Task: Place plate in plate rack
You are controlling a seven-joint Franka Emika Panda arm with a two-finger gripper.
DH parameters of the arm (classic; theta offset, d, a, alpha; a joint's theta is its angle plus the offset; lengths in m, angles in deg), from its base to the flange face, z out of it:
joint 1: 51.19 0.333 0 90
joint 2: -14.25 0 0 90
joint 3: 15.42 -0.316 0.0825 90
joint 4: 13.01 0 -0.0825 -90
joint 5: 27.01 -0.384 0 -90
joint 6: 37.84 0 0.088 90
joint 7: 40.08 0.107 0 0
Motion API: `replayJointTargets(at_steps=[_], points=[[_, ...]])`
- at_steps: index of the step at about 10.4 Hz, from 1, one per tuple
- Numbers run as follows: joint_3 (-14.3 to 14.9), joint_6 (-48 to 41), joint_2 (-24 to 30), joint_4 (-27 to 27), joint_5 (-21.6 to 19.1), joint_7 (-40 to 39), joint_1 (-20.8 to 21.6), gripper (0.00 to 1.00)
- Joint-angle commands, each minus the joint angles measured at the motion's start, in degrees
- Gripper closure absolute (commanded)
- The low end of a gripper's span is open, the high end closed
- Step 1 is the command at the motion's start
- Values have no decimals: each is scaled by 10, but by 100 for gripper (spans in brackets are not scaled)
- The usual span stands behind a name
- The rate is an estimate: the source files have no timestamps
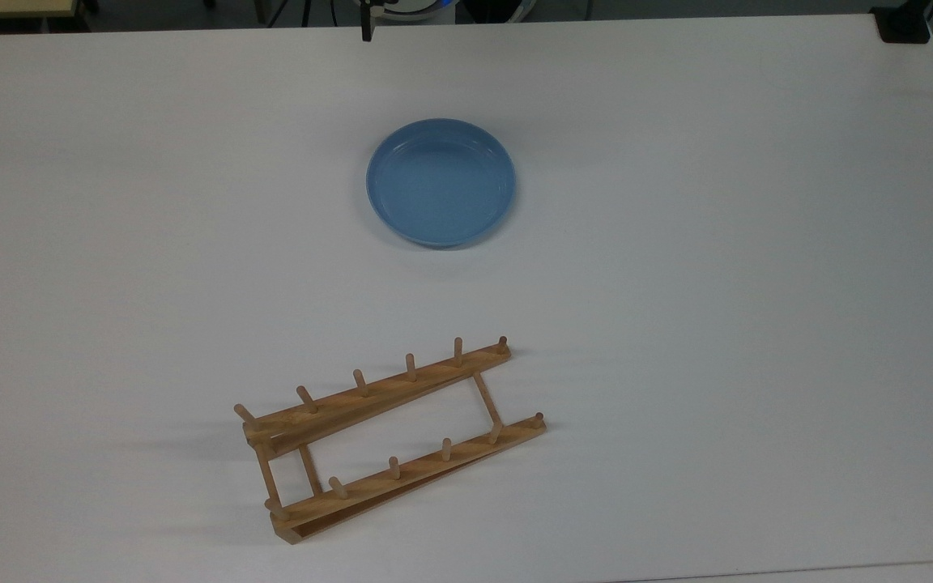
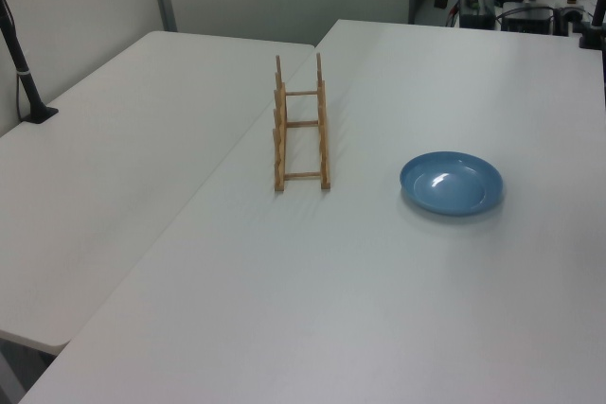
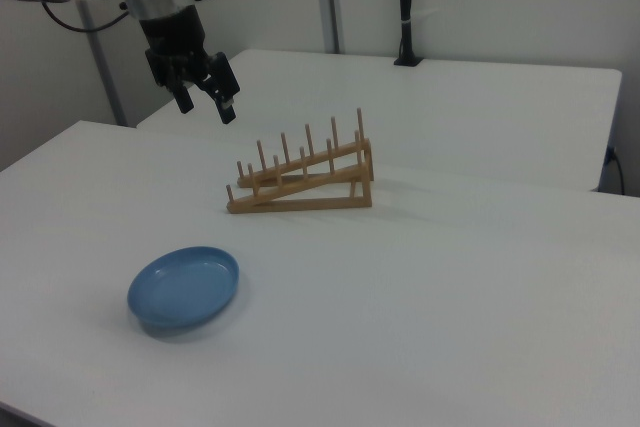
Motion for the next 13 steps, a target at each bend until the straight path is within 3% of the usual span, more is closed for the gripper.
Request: replayJointTargets(at_steps=[1,4,7,9,10,13], points=[[9,3,10,22,4,-95,3,0],[14,-43,9,37,6,-304,-8,0],[13,7,4,116,9,-364,-40,0],[13,53,-1,170,5,-469,-66,1],[13,80,-6,190,0,-467,-66,4],[13,150,-11,260,-102,-387,-78,0]])
